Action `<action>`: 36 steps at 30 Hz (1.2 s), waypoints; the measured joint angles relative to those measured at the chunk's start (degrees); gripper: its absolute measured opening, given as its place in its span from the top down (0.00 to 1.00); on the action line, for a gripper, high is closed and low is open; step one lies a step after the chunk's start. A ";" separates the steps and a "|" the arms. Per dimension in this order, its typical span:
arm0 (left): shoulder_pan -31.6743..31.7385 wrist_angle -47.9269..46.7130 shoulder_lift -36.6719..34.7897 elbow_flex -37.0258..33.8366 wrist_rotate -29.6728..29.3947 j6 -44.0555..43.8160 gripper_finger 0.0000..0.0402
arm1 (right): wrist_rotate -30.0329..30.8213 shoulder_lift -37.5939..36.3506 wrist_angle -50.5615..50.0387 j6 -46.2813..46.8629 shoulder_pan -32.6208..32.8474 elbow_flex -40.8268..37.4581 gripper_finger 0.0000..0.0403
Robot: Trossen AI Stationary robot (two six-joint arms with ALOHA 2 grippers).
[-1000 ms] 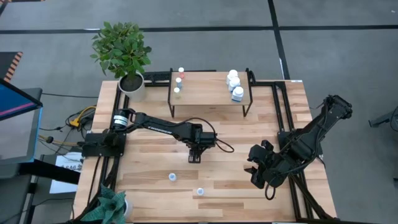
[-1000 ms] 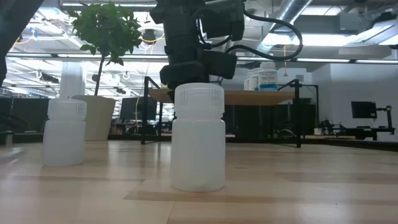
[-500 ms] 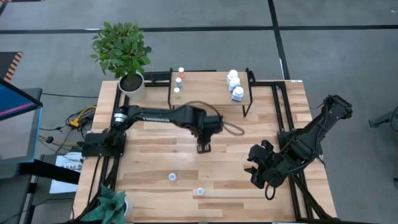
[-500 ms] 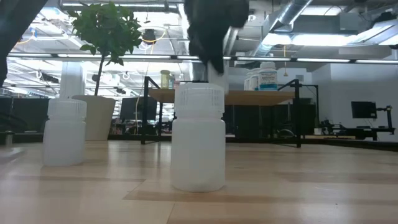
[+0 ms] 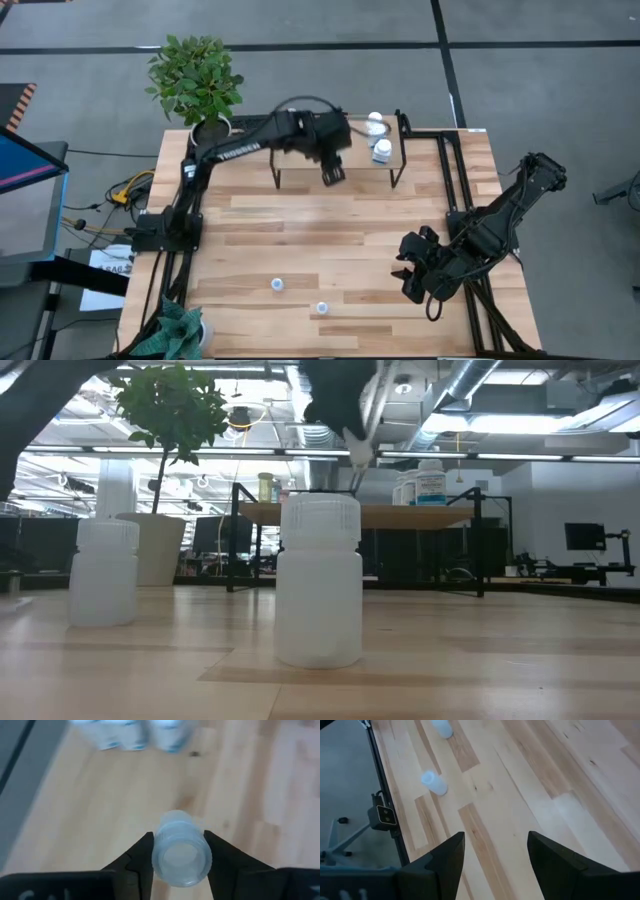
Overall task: Pick and place medicine bottles onto shelf by color
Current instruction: Put the top right transparent pill bottle on the shelf
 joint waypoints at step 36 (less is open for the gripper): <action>13.06 -2.00 3.71 0.02 0.49 3.87 0.71 | 0.00 -0.02 0.82 0.07 0.00 0.02 0.41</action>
